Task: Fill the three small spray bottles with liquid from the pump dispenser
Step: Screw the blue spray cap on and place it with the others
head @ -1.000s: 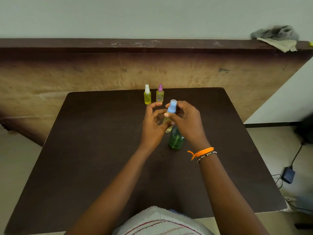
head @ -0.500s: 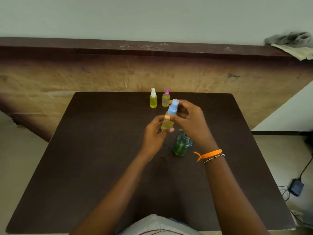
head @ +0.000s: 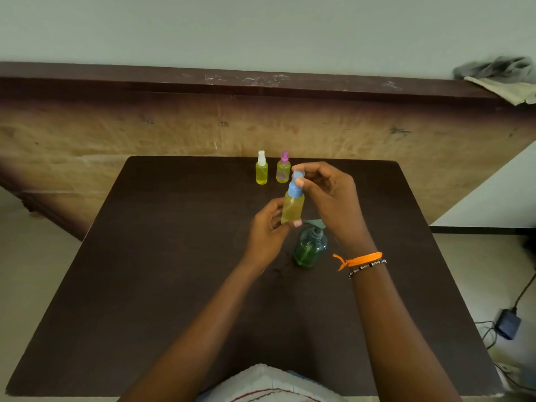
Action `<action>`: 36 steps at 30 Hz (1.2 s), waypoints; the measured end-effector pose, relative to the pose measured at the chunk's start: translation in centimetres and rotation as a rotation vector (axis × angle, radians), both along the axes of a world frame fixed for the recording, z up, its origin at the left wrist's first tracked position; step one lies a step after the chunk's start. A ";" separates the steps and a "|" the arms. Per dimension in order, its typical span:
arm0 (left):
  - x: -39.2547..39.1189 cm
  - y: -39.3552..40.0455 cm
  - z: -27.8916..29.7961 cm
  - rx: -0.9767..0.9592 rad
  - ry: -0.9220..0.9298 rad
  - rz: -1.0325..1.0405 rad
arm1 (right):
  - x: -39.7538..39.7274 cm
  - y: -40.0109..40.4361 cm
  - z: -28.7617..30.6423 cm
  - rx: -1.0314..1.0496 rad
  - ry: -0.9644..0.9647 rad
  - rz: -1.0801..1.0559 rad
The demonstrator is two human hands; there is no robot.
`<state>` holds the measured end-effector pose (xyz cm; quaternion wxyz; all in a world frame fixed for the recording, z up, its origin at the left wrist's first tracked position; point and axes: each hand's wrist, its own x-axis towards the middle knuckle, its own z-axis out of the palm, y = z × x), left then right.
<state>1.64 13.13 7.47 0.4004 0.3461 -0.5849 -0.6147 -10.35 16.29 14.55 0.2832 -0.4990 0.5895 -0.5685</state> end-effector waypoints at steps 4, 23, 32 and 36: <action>-0.1 0.5 0.0 -0.006 -0.012 0.001 | 0.6 0.2 -0.2 -0.026 -0.018 -0.048; 1.7 -0.6 1.0 0.215 -0.011 -0.014 | 1.1 -0.9 -1.1 0.151 0.197 0.031; 5.2 -2.6 -1.1 0.254 -0.292 -0.010 | 3.0 -6.3 -2.3 0.178 0.270 -0.017; 6.1 -4.9 -1.6 0.202 -0.358 0.020 | 3.9 -10.0 -3.4 0.211 0.273 -0.057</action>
